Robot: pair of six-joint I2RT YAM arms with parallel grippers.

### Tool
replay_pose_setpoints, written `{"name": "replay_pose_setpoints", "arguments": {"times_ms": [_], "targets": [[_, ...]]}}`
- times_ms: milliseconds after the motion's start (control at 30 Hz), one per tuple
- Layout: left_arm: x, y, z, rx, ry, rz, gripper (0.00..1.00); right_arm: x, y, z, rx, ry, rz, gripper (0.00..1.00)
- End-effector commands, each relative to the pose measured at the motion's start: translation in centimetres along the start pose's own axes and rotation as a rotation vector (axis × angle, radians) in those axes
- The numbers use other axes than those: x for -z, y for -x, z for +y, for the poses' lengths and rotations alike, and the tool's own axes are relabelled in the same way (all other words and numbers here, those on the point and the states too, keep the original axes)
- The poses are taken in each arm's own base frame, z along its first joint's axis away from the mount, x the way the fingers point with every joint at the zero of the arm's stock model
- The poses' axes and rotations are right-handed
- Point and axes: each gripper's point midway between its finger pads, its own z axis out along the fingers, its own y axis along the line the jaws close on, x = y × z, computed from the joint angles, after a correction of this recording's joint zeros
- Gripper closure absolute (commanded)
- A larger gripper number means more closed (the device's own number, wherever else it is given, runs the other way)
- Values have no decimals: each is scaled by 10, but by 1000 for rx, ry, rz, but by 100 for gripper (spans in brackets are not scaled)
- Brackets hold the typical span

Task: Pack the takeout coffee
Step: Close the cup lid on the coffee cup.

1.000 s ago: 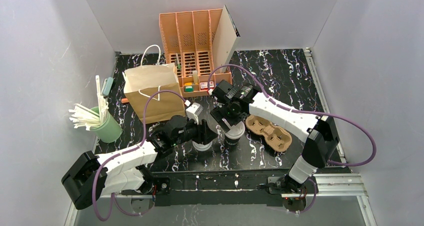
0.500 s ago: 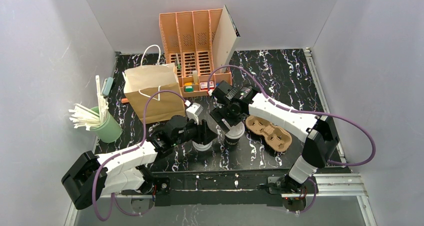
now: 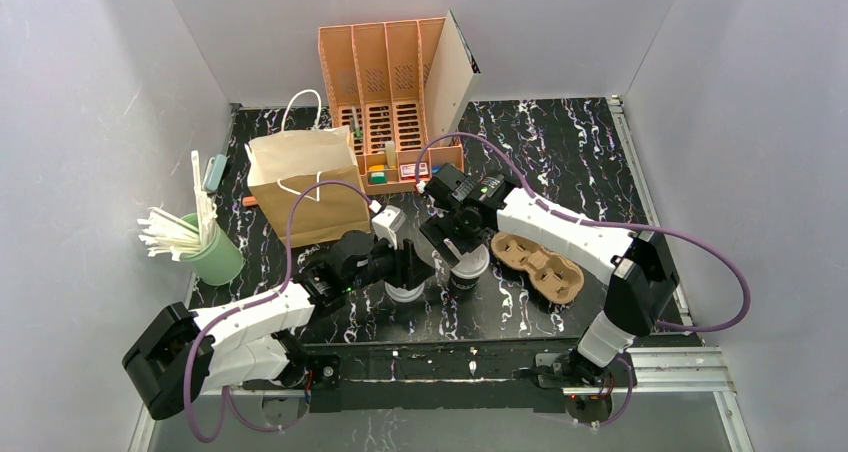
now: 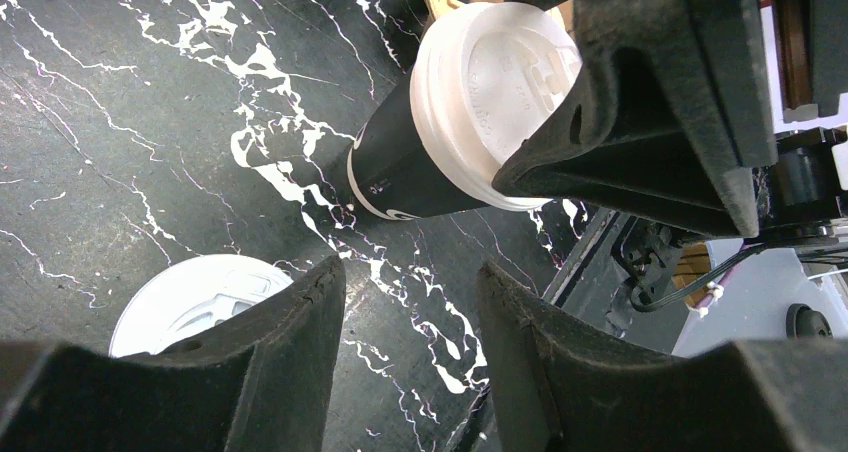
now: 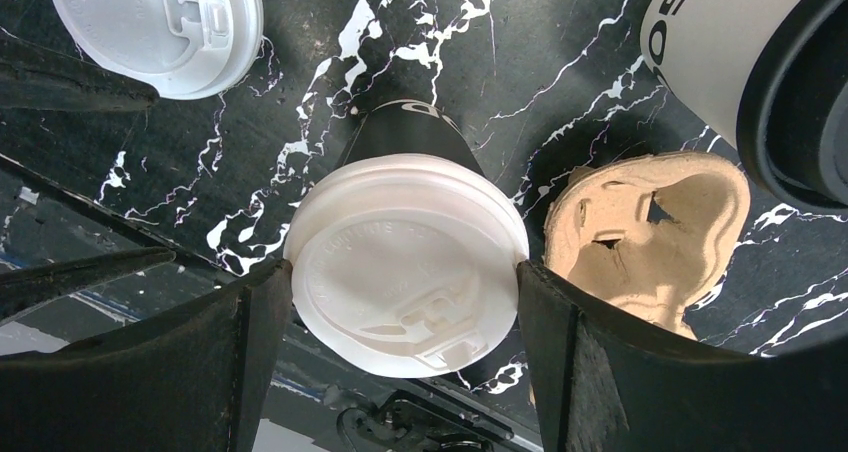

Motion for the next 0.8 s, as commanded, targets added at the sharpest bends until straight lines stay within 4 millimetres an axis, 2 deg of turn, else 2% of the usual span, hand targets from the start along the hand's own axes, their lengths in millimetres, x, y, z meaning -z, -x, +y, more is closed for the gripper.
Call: {"name": "replay_pose_setpoints", "arguments": {"times_ms": [0,267,500,767], "targets": [[3,9,-3,-14,-3,-26,51,-10,-8,6,20,32,24,13],[3,8,-2,-12,0,-26,51,-18,-16,8,28,44,49,14],[3,8,-2,-12,-1,-26,51,-16,-14,7,28,38,44,14],[4,7,-1,-10,2,-26,51,-24,-27,8,24,39,88,15]]}}
